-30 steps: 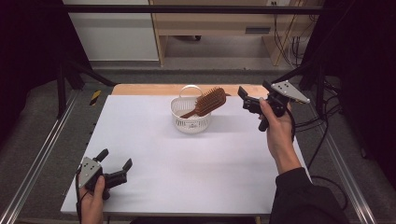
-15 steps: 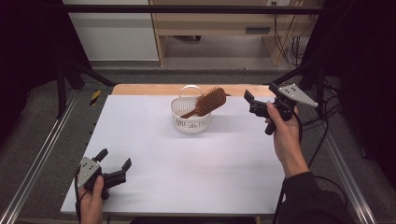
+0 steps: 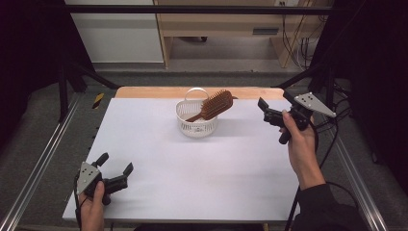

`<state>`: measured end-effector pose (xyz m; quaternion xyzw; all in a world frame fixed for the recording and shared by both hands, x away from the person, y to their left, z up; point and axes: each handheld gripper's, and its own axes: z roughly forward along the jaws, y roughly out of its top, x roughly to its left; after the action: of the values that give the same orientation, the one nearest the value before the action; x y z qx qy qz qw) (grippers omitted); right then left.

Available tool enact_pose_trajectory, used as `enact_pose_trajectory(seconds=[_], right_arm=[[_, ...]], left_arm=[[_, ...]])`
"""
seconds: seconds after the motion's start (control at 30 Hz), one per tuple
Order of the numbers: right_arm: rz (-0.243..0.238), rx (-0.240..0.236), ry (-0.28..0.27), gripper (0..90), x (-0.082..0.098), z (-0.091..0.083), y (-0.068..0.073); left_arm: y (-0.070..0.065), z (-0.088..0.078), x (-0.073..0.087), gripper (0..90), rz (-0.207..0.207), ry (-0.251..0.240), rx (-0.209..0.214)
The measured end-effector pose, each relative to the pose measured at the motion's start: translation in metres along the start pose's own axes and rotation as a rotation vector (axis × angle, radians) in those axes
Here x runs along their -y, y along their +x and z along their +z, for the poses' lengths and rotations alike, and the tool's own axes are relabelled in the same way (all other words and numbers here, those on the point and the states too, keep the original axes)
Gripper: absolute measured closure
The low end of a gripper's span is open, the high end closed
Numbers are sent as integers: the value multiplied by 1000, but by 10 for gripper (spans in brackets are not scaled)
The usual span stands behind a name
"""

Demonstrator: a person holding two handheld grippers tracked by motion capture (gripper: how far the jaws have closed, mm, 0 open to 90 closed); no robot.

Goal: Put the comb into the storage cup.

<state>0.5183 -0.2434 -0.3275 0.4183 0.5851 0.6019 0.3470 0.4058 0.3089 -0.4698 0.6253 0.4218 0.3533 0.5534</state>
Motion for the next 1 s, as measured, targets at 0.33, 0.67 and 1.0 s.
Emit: enact_pose_trajectory(seconds=[0.33, 0.67, 1.0], right_arm=[[3, -3, -1, 25, 8, -17, 1], [-22, 2, 14, 24, 21, -30, 0], [-50, 0, 20, 25, 36, -50, -4]], left_arm=[[1, -1, -1, 14, -7, -7, 2], [1, -2, -1, 14, -12, -12, 5], [1, -3, -2, 13, -12, -15, 18]])
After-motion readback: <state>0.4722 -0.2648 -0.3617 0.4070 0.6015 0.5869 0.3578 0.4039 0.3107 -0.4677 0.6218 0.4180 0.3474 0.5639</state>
